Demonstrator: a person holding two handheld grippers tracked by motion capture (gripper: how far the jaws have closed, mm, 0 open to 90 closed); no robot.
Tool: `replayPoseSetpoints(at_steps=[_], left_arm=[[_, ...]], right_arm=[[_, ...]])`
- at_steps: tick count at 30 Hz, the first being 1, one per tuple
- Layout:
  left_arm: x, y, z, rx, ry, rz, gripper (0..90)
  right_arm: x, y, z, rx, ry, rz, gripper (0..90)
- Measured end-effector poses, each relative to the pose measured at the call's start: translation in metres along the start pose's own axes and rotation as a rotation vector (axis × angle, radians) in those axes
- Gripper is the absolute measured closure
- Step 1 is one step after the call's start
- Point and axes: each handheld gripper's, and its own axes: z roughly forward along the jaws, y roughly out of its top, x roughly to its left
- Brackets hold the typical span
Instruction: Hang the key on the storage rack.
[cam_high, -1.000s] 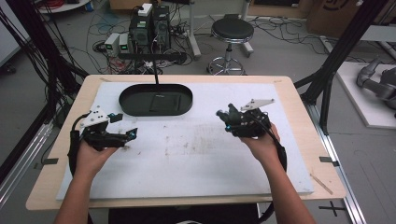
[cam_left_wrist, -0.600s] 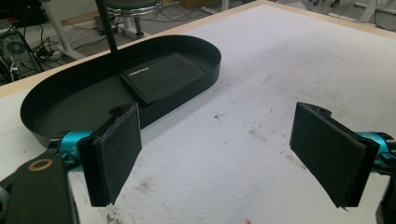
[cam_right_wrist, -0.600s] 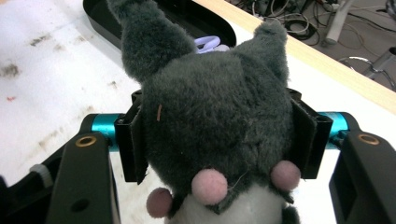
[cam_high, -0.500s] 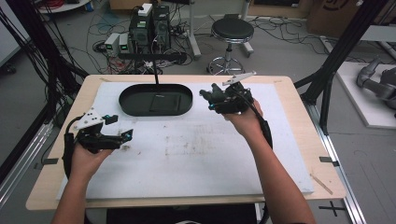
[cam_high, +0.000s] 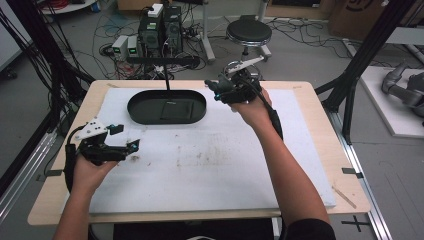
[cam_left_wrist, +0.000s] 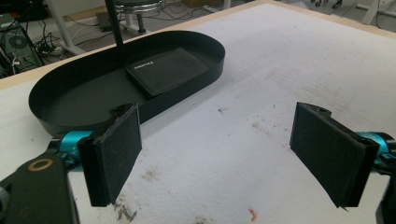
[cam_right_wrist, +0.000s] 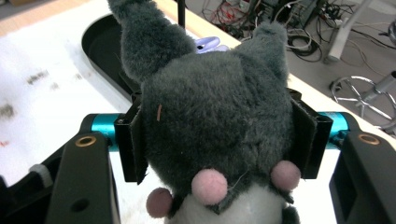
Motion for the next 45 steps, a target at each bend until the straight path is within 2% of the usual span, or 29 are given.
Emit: replayPoseSetpoints(at_steps=[4, 14, 21, 27, 31, 41, 45], left_arm=[[0.000, 0.000, -0.001, -0.004, 0.002, -0.003, 16.7], [0.000, 0.000, -0.002, -0.006, -0.004, -0.001, 16.7], [0.000, 0.000, -0.002, -0.011, -0.004, -0.003, 16.7], [0.000, -0.001, -0.002, -0.007, -0.004, -0.004, 16.7], [0.000, -0.001, -0.002, -0.004, -0.004, -0.002, 16.7], [0.000, -0.002, -0.002, 0.000, -0.003, -0.001, 16.7], [-0.001, -0.002, -0.001, 0.000, -0.002, -0.007, 16.6]], right_arm=[[-0.003, 0.014, 0.004, -0.003, 0.000, -0.017, 35.3], [-0.006, 0.050, 0.017, -0.005, -0.024, -0.024, 35.2], [-0.001, 0.064, 0.040, 0.003, -0.015, -0.036, 35.1], [0.001, 0.069, 0.055, 0.015, -0.023, -0.037, 34.9], [0.000, 0.066, 0.064, 0.041, -0.048, -0.043, 34.7], [-0.010, 0.061, 0.069, 0.042, -0.085, -0.021, 34.4], [-0.011, 0.059, 0.075, 0.063, -0.089, -0.016, 34.2]])
